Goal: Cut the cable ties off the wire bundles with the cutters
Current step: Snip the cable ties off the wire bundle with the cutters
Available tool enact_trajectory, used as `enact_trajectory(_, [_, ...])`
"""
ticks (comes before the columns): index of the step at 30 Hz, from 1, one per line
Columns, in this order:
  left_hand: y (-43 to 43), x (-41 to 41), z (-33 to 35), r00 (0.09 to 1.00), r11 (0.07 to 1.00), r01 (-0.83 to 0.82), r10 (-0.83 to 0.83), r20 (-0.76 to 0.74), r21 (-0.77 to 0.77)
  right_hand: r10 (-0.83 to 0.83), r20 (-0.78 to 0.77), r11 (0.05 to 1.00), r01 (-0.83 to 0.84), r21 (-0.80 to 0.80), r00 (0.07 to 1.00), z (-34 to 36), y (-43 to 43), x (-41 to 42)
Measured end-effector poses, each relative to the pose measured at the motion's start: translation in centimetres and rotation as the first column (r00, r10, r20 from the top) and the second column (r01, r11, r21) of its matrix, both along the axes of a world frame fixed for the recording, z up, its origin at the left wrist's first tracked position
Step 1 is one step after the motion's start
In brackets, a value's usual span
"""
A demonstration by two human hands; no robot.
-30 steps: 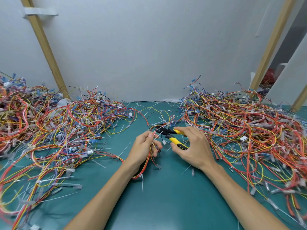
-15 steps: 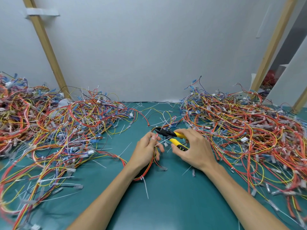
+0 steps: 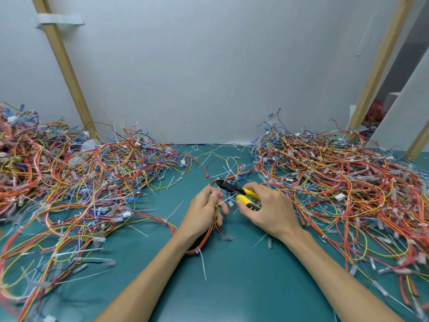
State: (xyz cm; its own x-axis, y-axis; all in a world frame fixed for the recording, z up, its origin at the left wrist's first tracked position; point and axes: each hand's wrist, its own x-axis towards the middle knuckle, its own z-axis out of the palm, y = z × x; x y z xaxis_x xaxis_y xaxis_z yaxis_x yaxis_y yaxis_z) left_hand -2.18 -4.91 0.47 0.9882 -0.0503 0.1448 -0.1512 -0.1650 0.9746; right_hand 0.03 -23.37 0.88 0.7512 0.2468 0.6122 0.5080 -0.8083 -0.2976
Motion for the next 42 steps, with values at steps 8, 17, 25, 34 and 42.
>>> enact_trajectory(8, [0.07,-0.03,0.13,1.000,1.000,0.008,-0.008,-0.005,-0.001,0.002,-0.039,1.000,-0.002,-0.002,0.999,-0.35,-0.23,0.09])
enact_trajectory(17, [0.06,-0.07,0.06,1.000,1.000,0.019,-0.019,-0.001,-0.001,0.025,-0.020,1.000,-0.025,-0.011,0.999,-0.17,-0.63,0.07])
enact_trajectory(25, [0.08,0.10,-0.06,1.000,1.000,0.015,-0.015,-0.001,0.000,0.010,-0.071,0.999,-0.012,-0.032,0.997,-0.17,-0.49,0.19])
enact_trajectory(34, [0.11,0.19,-0.16,1.000,1.000,0.012,-0.012,-0.008,0.001,0.019,-0.087,0.999,-0.022,-0.036,0.996,-0.45,-0.25,0.44])
enact_trajectory(42, [0.07,-0.17,0.28,1.000,1.000,0.018,-0.018,-0.009,0.016,0.010,-0.096,0.999,-0.014,-0.039,0.995,-0.41,-0.60,0.25])
